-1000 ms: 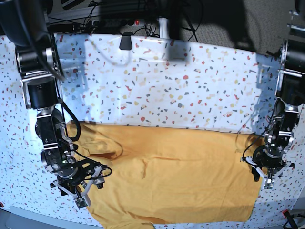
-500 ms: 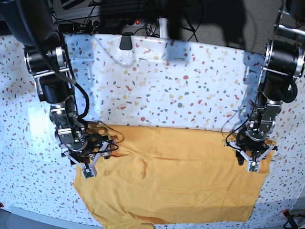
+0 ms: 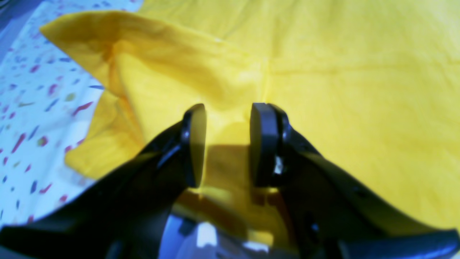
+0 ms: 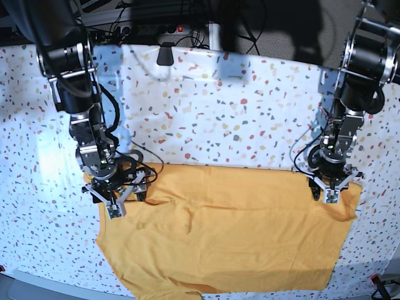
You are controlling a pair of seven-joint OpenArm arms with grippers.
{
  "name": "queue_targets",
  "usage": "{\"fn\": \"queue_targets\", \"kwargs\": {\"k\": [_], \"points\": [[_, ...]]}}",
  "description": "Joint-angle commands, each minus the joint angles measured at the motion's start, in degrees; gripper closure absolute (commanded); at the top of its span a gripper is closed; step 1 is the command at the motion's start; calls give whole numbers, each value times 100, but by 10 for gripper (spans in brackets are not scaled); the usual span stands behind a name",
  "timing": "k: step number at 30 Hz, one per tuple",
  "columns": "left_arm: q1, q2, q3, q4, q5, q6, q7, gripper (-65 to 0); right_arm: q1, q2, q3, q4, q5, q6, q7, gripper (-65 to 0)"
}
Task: Fold the T-shirt properly
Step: 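Lift the folded edge with both grippers and pull it back, unfolding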
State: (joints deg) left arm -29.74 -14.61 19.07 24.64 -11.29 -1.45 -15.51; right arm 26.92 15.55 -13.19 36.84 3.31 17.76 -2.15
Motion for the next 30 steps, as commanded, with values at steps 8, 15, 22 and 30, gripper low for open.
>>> {"fn": "queue_targets", "kwargs": {"k": [8, 15, 22, 30], "points": [[341, -68, -22, 922, 28, 33, 944, -207, -439, 35, -22, 540, -2, 4, -1176, -426], [345, -90, -22, 1095, 35, -7, 1773, -206, -706, 131, -20, 750, 22, 2, -1486, -426], [374, -247, -22, 1121, 33, -684, 2544, -206, -1010, 420, -20, 986, 39, 4, -1558, -425], [387, -387, -22, 2022, 28, -763, 4002, -200, -1220, 780, -15, 1976, 734, 197, -2627, -425]]}}
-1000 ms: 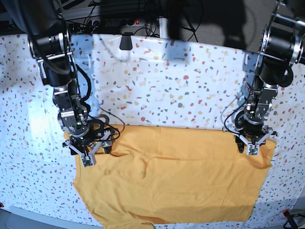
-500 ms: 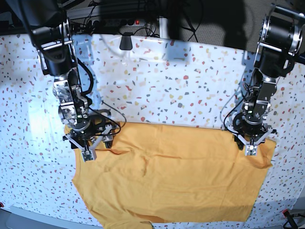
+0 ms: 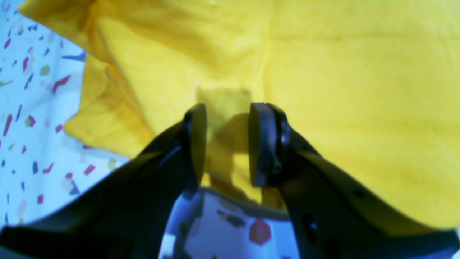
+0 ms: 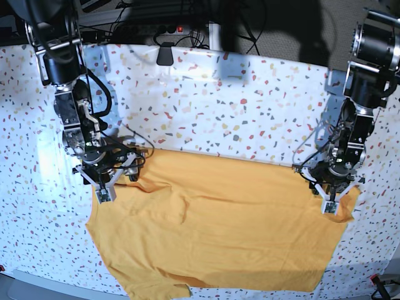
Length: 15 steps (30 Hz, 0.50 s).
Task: Fold the T-shirt properly
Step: 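Lift the folded edge with both grippers and pull it back, unfolding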
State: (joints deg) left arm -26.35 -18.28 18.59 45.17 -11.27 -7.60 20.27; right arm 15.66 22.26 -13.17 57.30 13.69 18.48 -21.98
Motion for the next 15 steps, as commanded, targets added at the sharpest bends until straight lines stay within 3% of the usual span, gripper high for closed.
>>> {"fn": "queue_targets", "kwargs": {"k": [1, 15], "points": [[55, -17, 26, 59, 22, -149, 568, -200, -94, 153, -17, 7, -249, 125, -726, -425], [743, -101, 26, 507, -81, -144, 1322, -200, -201, 426, -17, 72, -251, 275, -920, -425]]}}
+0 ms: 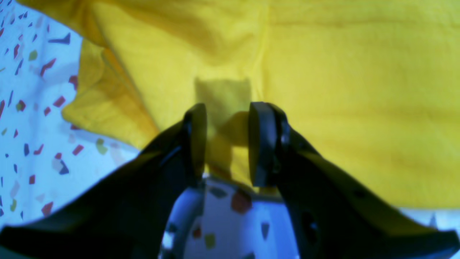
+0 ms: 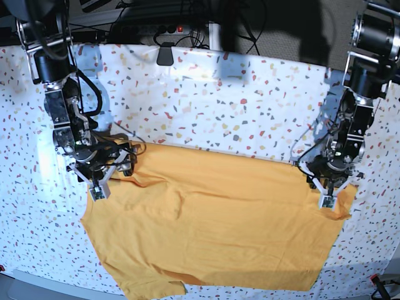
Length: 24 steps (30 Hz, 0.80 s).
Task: Fold the T-shirt properly
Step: 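Lift the folded edge with both grippers and pull it back, unfolding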
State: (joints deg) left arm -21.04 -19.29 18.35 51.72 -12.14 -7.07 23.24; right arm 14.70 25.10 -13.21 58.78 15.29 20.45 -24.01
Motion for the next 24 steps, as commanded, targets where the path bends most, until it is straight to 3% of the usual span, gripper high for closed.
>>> {"fn": "queue_targets", "kwargs": {"k": [1, 9, 18, 24], "points": [[299, -20, 50, -28, 4, -199, 1069, -200, -116, 142, -13, -70, -411, 79, -717, -425], [835, -74, 50, 879, 4, -42, 1272, -200, -282, 223, -13, 160, -411, 83, -820, -425], [946, -74, 50, 1021, 4, -44, 1659, -198, -833, 605, -13, 671, -409, 81, -863, -425], [1239, -76, 50, 1408, 4, -46, 2221, -185, -1174, 763, 133, 981, -407, 76, -870, -425]]}}
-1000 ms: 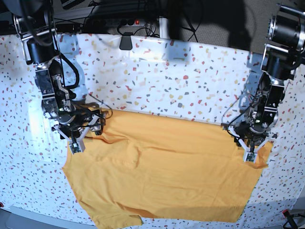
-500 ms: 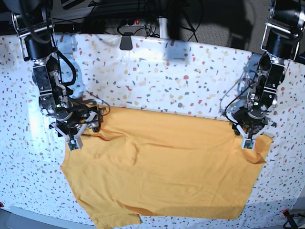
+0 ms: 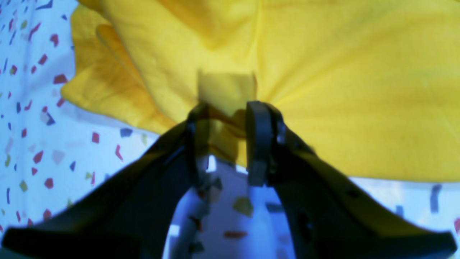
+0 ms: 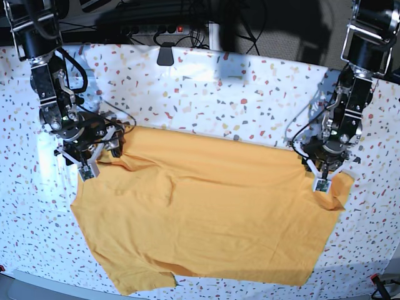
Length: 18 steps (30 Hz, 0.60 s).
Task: Fold the T-shirt properly
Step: 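Lift the folded edge with both grippers and pull it back, unfolding, then drag the held shirt edge with both grippers toward the robot base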
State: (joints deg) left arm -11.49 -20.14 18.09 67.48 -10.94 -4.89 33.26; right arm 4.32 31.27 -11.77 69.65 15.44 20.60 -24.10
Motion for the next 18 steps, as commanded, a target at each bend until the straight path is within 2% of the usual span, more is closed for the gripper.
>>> {"fn": "queue_targets", "kwargs": {"k": [1, 8, 11, 18], "points": [[354, 9, 76, -81, -118, -262, 1233, -185, -170, 160, 44, -66, -422, 63, -881, -425], [951, 11, 76, 595, -116, -258, 1482, -185, -391, 177, 391, 55, -297, 72, -1027, -425], [1204, 9, 76, 872, -116, -63, 1515, -185, -505, 177, 501, 114, -295, 192, -1027, -425], [1738, 9, 74, 1412, -114, 2, 1510, -185, -988, 297, 557, 551, -273, 190, -1027, -425]]}}
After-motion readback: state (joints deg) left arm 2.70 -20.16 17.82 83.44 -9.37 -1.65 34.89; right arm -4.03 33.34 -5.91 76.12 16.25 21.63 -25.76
